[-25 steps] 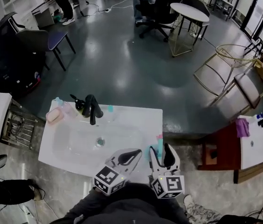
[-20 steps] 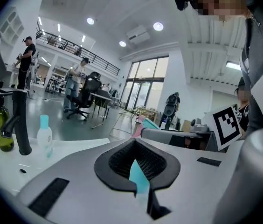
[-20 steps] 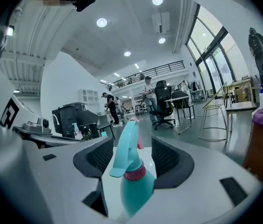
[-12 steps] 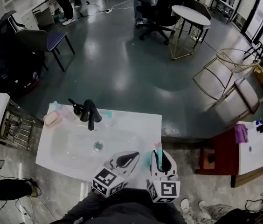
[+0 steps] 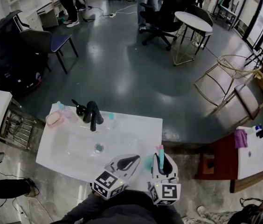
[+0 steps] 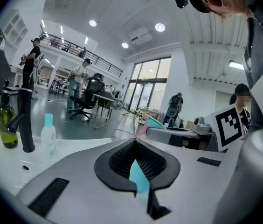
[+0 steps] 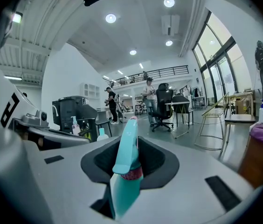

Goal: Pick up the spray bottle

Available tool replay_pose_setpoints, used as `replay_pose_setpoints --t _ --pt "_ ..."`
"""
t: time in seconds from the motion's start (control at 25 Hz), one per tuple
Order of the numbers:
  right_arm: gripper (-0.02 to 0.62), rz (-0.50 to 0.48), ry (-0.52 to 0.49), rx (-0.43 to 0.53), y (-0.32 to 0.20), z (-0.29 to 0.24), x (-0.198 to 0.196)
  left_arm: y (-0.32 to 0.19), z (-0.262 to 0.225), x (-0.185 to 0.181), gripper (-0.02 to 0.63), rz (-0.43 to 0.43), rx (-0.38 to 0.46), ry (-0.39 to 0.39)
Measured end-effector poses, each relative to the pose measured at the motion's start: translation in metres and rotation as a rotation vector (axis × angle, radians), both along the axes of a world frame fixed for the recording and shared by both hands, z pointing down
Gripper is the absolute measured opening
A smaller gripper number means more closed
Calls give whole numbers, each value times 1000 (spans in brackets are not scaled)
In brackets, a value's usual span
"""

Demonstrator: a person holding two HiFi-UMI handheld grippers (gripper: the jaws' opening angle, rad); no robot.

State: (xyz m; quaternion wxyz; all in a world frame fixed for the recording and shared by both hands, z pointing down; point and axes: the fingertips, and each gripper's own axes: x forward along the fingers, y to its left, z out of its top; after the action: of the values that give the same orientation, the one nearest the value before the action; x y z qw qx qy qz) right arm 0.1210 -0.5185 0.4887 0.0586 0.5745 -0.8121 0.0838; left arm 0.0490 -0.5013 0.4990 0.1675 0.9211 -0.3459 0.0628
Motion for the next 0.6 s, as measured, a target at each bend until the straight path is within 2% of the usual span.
replay_pose_setpoints --t 0.28,0.44,0.6 --pt "94 -38 -10 23 4 -12 -16 7 -3 -16 5 -25 5 -7" --pt "94 -100 -19 43 7 -17 -38 10 -4 -33 5 -73 12 -2" --pt "94 -196 -36 44 9 -21 -78 15 -6 -65 5 -148 18 0"
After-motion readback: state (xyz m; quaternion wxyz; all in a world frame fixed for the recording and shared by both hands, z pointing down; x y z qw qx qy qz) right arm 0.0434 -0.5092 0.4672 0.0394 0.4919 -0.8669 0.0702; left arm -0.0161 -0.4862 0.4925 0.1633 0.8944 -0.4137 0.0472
